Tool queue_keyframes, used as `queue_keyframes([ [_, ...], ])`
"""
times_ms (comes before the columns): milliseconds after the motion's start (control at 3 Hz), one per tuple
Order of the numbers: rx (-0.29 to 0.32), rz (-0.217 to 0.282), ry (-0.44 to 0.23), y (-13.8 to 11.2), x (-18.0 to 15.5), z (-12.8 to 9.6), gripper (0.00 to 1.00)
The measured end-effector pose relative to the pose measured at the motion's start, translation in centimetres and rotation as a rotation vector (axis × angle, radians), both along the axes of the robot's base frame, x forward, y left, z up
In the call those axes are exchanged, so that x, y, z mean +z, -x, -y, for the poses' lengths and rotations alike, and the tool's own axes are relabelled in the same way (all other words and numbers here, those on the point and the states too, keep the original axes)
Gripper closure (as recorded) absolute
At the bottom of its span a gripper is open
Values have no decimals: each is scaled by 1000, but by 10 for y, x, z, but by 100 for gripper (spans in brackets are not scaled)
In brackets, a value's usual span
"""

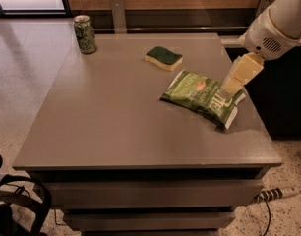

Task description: Move green jalapeno chip bag near green can

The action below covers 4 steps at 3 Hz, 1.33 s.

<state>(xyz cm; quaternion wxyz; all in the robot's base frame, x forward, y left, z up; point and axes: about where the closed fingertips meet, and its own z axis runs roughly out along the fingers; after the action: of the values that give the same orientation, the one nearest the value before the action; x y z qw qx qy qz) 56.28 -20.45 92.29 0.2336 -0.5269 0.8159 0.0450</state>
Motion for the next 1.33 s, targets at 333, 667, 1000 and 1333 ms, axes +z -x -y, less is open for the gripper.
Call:
queue_keyframes([
  [333, -17, -50, -61, -19, -43, -9, 0],
  [667, -21, -87, -129, -28, -77, -18, 0],
  [1000, 5, -113, -201, -34, -102, -32, 0],
  [1333, 58, -116, -271, -34, -120, -51, 19],
])
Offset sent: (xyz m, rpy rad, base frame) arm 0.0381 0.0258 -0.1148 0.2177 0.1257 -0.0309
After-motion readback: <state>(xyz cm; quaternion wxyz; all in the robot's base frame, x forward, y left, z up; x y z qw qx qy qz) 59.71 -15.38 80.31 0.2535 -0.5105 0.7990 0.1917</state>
